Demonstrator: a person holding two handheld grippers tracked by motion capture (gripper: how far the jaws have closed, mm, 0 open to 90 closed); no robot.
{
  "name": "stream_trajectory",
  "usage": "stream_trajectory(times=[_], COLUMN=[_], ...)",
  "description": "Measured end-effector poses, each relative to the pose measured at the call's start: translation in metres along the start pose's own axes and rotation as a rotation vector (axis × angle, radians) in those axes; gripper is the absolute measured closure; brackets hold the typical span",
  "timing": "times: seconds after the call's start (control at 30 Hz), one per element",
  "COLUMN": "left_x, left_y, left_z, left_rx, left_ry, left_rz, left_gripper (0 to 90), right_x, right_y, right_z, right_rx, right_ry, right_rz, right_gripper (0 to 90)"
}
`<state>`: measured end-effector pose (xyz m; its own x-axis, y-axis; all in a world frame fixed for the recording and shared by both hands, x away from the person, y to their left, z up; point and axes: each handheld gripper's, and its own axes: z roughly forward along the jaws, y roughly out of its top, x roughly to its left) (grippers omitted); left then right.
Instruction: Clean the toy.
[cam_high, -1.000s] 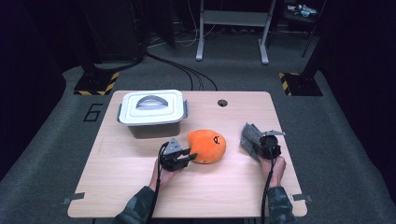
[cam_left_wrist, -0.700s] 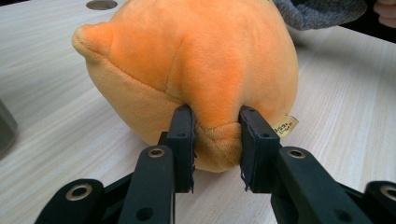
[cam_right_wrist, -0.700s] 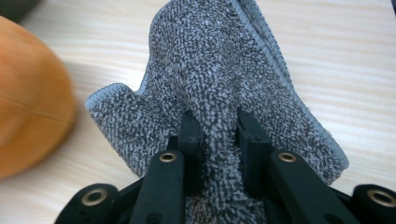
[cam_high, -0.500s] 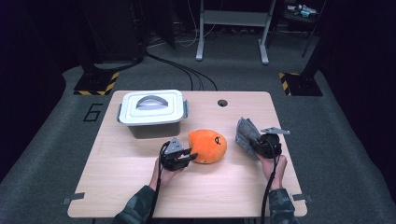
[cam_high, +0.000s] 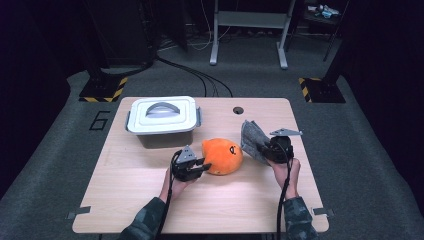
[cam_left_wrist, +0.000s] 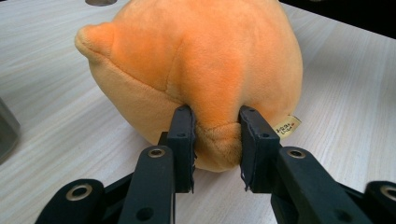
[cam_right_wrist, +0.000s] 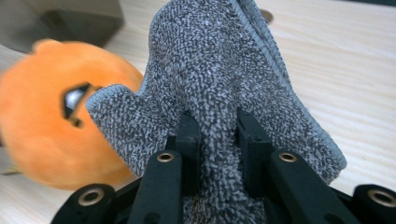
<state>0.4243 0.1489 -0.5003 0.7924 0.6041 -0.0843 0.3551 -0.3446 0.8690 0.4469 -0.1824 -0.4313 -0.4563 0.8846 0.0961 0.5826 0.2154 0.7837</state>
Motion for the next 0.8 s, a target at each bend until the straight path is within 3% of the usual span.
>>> stream_trajectory(times=[0.33, 0.67, 0.73, 0.8], left_x=[0.0, 0.001, 0.001, 0.001], left_y=[0.004, 0.007, 0.008, 0.008], left_z=[0.0, 0.001, 0.002, 0.002], left_rx=[0.016, 0.029, 0.034, 0.034], left_ry=[-0.002, -0.021, -0.02, -0.015], left_rz=[0.01, 0.021, 0.026, 0.024], left_gripper=[68.8, 69.2, 69.5, 69.6], right_x=[0.028, 0.07, 0.08, 0.085], right_y=[0.022, 0.041, 0.042, 0.038], right_z=[-0.004, 0.013, 0.02, 0.031], right_rx=[-0.001, 0.031, 0.048, 0.084], right_ry=[0.088, 0.178, 0.183, 0.155], right_rz=[-0.045, -0.127, -0.15, -0.178], right_gripper=[73.5, 72.9, 73.0, 73.3])
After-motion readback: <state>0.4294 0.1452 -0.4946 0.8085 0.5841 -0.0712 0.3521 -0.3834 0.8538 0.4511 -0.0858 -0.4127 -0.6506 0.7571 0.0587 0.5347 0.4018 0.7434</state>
